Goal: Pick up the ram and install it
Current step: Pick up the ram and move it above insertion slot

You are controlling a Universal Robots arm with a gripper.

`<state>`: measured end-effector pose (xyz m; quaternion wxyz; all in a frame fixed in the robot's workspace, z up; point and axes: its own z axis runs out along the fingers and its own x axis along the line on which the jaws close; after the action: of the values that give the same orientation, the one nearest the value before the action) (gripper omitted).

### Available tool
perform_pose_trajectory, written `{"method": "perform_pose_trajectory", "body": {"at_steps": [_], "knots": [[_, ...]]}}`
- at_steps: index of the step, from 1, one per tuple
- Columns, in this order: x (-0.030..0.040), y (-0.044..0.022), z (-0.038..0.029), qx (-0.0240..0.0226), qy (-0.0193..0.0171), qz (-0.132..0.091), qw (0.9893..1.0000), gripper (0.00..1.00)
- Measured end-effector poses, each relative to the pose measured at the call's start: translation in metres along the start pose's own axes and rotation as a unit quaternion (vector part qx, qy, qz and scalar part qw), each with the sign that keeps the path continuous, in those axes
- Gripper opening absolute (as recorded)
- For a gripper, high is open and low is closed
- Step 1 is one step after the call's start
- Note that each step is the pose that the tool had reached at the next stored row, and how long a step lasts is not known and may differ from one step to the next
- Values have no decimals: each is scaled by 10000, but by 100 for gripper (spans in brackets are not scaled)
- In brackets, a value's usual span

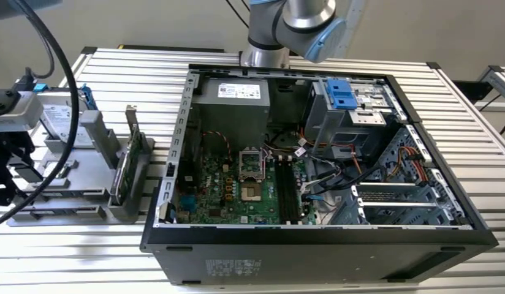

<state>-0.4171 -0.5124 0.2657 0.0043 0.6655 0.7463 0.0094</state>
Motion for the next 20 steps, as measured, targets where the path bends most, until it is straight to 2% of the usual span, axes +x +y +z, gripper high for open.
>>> {"method": "perform_pose_trajectory", "body": {"at_steps": [8, 20], "knots": [[6, -1, 106, 4, 1, 2, 10000, 100], [79, 6, 233, 6, 1, 2, 10000, 100]]}}
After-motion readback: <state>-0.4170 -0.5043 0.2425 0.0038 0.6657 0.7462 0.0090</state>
